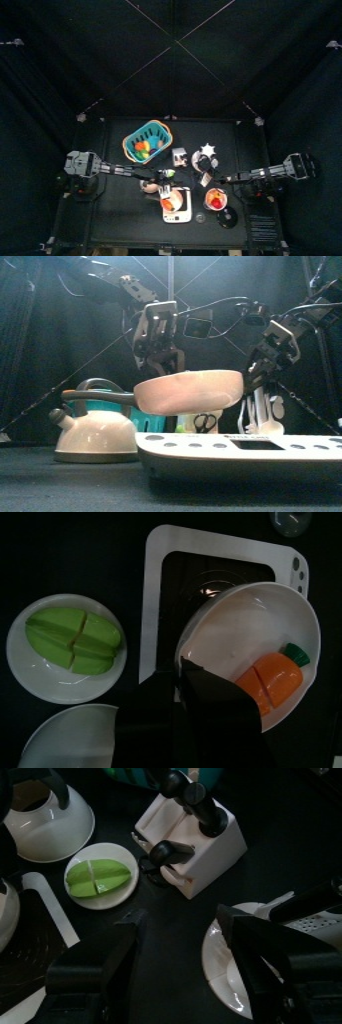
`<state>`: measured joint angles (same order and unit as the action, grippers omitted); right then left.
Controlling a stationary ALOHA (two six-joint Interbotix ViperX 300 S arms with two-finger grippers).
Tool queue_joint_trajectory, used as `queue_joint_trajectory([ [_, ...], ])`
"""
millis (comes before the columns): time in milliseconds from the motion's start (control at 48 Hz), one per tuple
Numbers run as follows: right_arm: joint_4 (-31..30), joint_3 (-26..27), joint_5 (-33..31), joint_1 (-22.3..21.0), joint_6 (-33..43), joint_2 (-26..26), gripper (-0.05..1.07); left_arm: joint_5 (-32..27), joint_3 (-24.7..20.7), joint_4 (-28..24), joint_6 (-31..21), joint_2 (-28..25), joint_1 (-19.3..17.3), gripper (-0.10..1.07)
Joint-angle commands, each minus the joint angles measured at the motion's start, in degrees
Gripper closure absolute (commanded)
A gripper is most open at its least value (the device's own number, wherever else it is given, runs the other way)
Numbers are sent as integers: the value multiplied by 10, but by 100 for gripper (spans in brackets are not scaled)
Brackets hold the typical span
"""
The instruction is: Place pan left of stove
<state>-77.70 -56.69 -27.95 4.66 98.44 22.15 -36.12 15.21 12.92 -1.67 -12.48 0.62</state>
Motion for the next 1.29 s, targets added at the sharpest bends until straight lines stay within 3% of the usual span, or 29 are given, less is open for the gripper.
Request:
queue_joint_trajectory([
  [0, -1, 6, -1, -1, 1, 5, 12, -1, -15, 0, -1, 21, -2, 56],
  [479, -2, 7, -1, 0, 3, 2, 12, -8, 32, 41, -2, 43, 12, 56],
  [792, -2, 7, -1, -1, 3, -2, 12, -5, 104, 74, -21, 94, 20, 57],
  [1000, -2, 8, -1, -1, 3, -4, 12, -5, 156, 68, -58, 139, 25, 57],
  [1271, -1, 11, -1, -4, 3, -9, 12, -3, 216, 67, -62, 163, 33, 57],
])
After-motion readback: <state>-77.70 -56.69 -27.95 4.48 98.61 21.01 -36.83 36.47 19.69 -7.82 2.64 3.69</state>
